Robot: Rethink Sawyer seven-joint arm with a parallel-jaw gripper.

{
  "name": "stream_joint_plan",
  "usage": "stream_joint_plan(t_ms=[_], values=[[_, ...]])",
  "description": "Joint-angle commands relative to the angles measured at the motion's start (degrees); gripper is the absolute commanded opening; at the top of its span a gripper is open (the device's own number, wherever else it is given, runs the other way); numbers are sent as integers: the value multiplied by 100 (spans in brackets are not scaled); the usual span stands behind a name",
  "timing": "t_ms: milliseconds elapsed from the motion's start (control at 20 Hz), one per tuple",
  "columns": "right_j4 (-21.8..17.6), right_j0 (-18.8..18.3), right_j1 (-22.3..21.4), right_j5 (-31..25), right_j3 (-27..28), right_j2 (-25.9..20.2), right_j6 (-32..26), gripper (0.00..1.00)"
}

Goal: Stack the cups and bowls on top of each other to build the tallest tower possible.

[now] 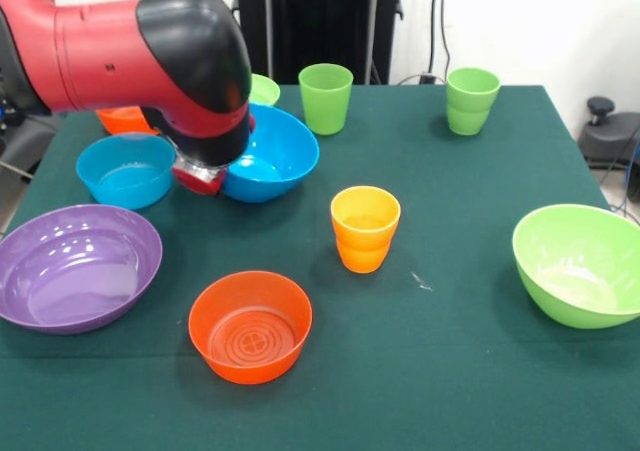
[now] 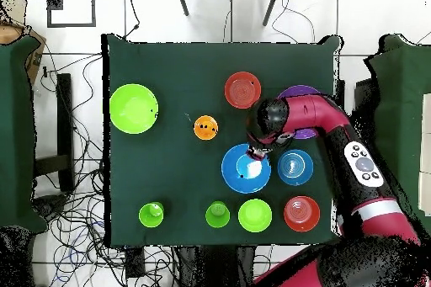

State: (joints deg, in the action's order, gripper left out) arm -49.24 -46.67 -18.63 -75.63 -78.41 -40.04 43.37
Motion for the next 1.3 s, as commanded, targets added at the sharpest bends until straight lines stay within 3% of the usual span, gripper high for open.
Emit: stream_joint_plan(t_ms=[50,600,950,1300], values=[[184,157,-364,-61,277,-66,-728,0],[504,307,-477,-33,308,-32,-522,0],[1252,276,-479,37,308,-178,24,0],[1800,301,-665,-164,413,-167,125,0]])
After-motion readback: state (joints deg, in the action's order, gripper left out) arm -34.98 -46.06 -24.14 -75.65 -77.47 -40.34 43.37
